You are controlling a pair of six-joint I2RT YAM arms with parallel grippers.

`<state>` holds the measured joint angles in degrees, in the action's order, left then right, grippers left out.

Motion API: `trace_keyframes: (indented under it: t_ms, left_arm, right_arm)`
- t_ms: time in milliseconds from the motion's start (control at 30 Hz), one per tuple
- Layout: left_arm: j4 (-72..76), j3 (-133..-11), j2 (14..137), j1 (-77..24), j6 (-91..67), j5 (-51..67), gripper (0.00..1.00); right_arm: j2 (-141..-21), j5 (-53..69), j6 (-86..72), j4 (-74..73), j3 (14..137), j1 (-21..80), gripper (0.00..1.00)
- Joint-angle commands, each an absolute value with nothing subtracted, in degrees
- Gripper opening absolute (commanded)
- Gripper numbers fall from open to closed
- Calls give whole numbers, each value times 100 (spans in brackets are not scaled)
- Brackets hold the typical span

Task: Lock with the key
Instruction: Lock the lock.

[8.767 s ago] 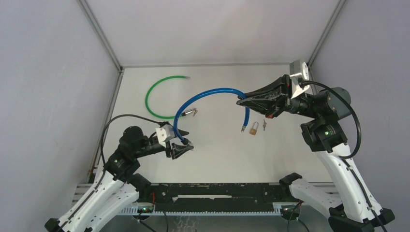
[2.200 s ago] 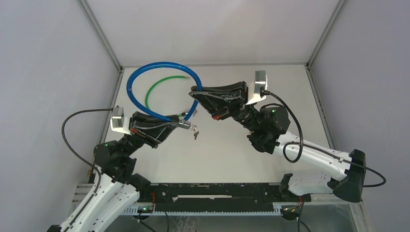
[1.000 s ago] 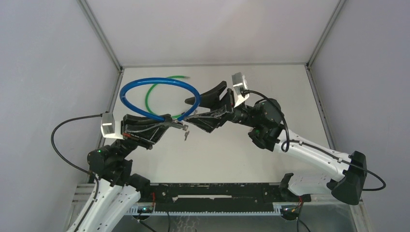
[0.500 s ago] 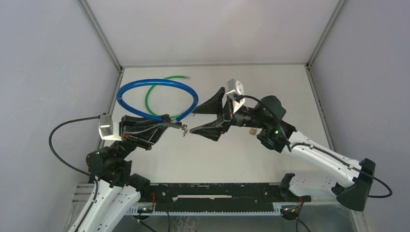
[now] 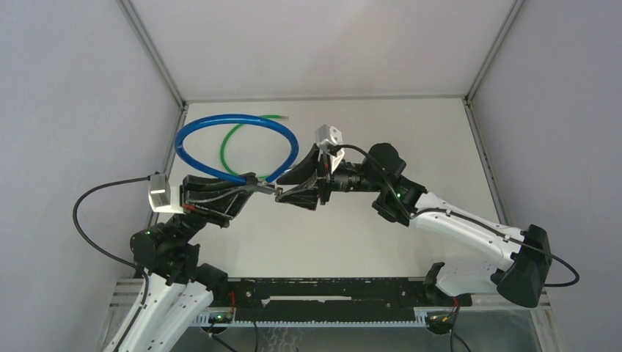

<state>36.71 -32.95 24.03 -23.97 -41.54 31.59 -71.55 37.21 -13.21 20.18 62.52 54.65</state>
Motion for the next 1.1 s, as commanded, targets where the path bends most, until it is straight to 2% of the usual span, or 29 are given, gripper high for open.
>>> trace_keyframes:
  t_ms: [0, 133, 333, 467, 500, 600, 933, 1067]
  left_arm:
    - [3967, -3301, 2317, -2382, -4094, 2895, 0]
    - [3958, -3281, 2310, -2382, -4130, 2872, 0]
    - [3869, -3228, 2294, -2382, -4113, 2836, 0]
    - [3852, -3211, 2280, -2382, -4121, 2777, 0]
    - [3839, -3202, 2282, -2384, -4129, 2762, 0]
    - [3708, -3176, 2257, -2382, -4173, 2646, 0]
    - [2930, -2985, 2172, -2316, -4261, 2048, 0]
    - [2804, -2932, 2188, -2272, -4391, 1976, 0]
  right_arm:
    - [-7127, 3830, -1405, 2385, 6314, 5537, 46]
    - [-7099, 3747, -1368, 2378, 6317, 5553, 26]
    - [-7038, 3788, -1247, 2485, 6312, 5656, 22]
    - [-7001, 3672, -1192, 2471, 6312, 5717, 2]
    - [-6989, 3644, -1184, 2470, 6312, 5725, 0]
    - [-6956, 3428, -1098, 2438, 6317, 5776, 0]
    - [-6616, 900, 535, 1996, 6314, 6609, 0]
    - [-6608, 456, 1237, 2049, 6314, 6891, 0]
